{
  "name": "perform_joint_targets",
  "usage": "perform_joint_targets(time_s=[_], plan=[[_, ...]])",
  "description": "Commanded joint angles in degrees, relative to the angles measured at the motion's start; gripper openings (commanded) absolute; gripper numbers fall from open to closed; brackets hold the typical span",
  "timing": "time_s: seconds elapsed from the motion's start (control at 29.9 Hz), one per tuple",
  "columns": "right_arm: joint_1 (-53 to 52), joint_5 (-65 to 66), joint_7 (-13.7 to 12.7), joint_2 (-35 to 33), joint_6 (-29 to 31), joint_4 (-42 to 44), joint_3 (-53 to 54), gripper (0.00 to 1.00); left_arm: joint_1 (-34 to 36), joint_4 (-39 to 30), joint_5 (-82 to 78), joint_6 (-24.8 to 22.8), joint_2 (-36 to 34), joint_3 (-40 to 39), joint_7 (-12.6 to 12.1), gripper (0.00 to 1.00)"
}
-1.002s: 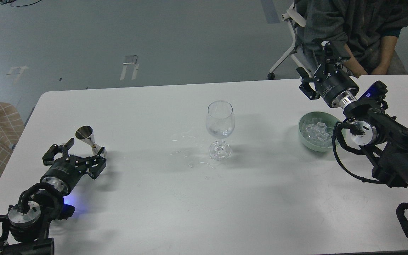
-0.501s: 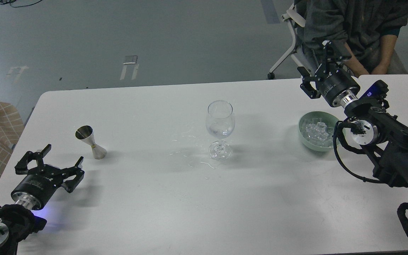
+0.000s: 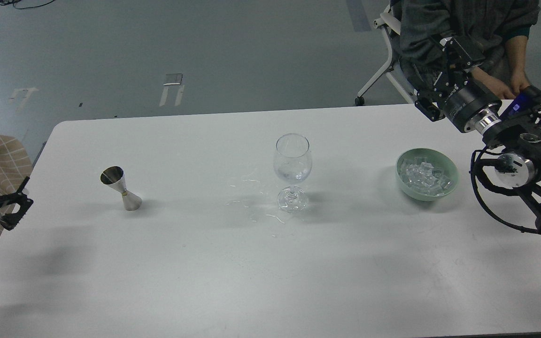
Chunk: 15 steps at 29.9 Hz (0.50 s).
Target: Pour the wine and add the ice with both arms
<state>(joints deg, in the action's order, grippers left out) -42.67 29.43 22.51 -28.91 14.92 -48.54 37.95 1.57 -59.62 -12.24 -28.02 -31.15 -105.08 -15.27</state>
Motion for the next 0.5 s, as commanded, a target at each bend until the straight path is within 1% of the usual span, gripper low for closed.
perform_joint_targets(time_s=[0.0,0.07,0.2,0.27,0.3,0.37,0.4,0.47], plan=[[0.3,6.9,0.0,-6.7,-2.8,-6.1,-4.0,1.0,4.4,-0.2,-8.6,0.0,-1.6,0.0,4.3,0.97],[1.1,11.8,0.0,-9.7,-5.3,-8.7,-5.2,1.0,7.4,-0.3,-13.0,0.0,-1.7,0.0,5.8,0.97],[2.1,22.3,0.1,-12.3,-10.4,-12.1,-7.6,1.0,12.0,-0.6,-17.2,0.0,-1.6,0.0,6.0,0.97],[2.9,32.9,0.1,-13.7,-15.2,-13.8,-9.6,1.0,15.0,-0.7,-18.2,0.0,-1.3,0.7,6.0,0.97],[3.2,35.7,0.1,-13.9,-16.6,-13.9,-10.2,1.0,15.6,-0.8,-18.3,0.0,-1.2,0.7,6.0,0.97],[3.6,45.9,0.1,-13.9,-21.6,-13.8,-12.2,1.0,17.0,-1.4,-18.3,0.0,-0.2,0.9,6.0,0.97],[3.6,46.0,0.1,-13.9,-21.6,-13.8,-12.2,1.0,17.0,-1.4,-18.3,0.0,-0.2,0.9,6.0,0.97],[3.9,54.6,0.1,-13.9,-24.0,-13.4,-13.7,1.0,19.0,-2.2,-19.8,0.0,1.3,1.1,6.0,0.97]])
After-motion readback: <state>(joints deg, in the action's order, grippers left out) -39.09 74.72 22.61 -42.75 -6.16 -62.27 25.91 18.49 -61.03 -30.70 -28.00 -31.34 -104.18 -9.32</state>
